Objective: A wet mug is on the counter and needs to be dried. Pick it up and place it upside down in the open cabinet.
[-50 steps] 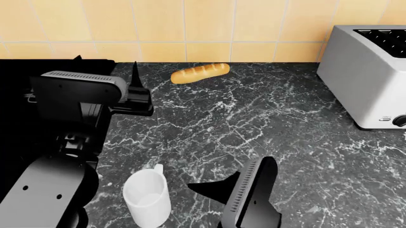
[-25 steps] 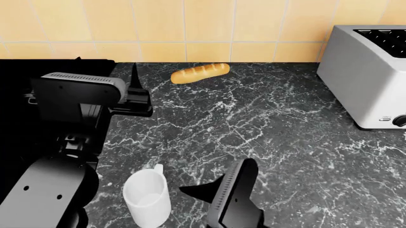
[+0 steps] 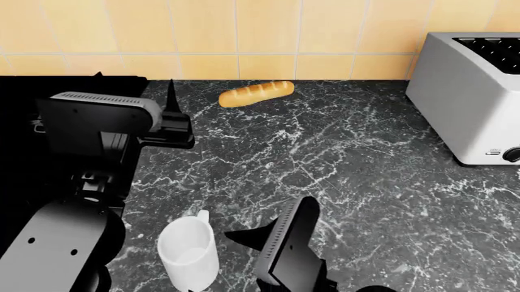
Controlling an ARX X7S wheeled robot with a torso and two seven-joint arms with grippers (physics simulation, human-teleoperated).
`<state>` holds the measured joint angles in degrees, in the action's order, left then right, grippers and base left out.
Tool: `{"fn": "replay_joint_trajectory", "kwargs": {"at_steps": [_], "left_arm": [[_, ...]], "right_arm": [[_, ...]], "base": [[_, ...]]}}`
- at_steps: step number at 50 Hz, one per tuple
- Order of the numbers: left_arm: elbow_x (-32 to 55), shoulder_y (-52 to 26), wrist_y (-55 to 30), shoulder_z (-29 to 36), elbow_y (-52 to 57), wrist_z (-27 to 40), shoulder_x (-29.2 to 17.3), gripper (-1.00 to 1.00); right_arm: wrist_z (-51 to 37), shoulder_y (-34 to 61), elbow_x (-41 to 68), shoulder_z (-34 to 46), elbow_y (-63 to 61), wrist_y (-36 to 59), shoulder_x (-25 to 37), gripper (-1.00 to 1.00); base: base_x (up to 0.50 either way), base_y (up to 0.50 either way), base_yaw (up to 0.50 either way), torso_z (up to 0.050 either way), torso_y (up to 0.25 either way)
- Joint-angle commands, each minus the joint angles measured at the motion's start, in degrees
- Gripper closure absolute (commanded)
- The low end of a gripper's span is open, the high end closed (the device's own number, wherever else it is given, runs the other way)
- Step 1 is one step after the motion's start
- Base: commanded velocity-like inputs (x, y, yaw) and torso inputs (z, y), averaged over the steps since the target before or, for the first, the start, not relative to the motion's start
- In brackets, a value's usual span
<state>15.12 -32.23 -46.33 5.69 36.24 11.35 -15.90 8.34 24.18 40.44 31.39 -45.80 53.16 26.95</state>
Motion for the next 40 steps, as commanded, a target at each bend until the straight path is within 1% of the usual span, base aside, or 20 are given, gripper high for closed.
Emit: {"fn": "replay_joint_trajectory", "kwargs": {"at_steps": [1,40], "left_arm": [[0.2,0.2,0.5,0.1,-0.3,0.1,-0.2,-1.00],[0.8,1.0,2.2,0.2,-1.2,0.6,-0.9,-1.00]], "right_arm": [[0.8,0.1,-1.9,1.6,2.4,-2.4,-0.8,-1.00],[3.4,2.0,-4.3,4.8,9.9,-7.3,-3.9,-1.00]], "base": [[0.00,0.00,0.00,0.000,0.000],[0.00,0.00,0.00,0.000,0.000]]}}
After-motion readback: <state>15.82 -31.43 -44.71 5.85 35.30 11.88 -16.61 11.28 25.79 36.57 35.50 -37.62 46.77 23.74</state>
